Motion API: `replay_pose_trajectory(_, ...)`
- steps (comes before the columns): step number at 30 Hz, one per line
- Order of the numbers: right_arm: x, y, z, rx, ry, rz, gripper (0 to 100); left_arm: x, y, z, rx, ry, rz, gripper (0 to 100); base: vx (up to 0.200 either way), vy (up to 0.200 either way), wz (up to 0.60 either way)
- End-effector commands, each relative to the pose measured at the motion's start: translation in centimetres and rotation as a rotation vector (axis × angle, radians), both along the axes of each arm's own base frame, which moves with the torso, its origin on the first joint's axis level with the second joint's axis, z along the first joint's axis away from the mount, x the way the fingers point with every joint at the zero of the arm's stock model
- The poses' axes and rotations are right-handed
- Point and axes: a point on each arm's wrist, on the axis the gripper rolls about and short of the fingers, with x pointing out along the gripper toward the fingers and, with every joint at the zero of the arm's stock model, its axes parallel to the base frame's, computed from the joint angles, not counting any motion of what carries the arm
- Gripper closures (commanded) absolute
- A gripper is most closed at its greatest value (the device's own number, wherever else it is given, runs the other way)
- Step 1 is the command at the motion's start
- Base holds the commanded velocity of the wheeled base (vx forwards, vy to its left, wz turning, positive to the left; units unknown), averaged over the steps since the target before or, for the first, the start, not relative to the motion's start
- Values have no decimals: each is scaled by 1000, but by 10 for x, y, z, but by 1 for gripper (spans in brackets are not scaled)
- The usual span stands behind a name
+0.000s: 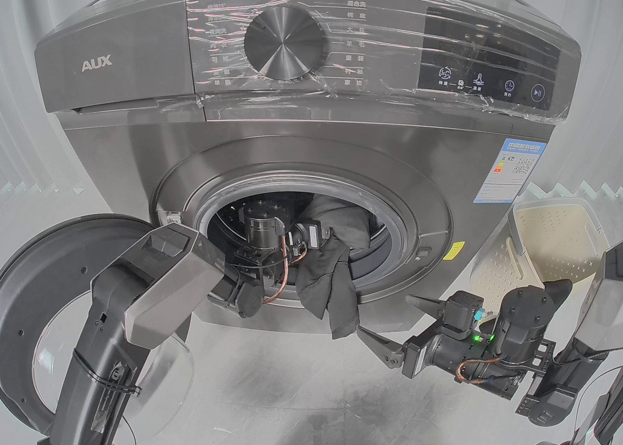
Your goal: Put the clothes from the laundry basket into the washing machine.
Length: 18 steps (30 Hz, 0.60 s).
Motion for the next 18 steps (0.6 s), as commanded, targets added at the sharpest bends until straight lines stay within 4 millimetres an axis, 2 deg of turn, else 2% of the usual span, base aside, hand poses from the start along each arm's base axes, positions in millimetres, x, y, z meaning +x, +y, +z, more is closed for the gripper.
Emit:
replay_pose_trajectory(1, 0, 0, 0, -1, 1, 1, 0, -41, -2, 22, 58, 84, -102, 0, 0, 0, 0)
replay_pose_trajectory(6, -1, 1, -1, -2, 2, 4, 0, -58, -5, 7, 132, 143, -172, 0, 0, 0, 0)
replay_pose_trajectory(18, 0, 1, 0, 0, 0, 4, 0, -56, -9, -35, 182, 206, -191, 0, 0, 0, 0)
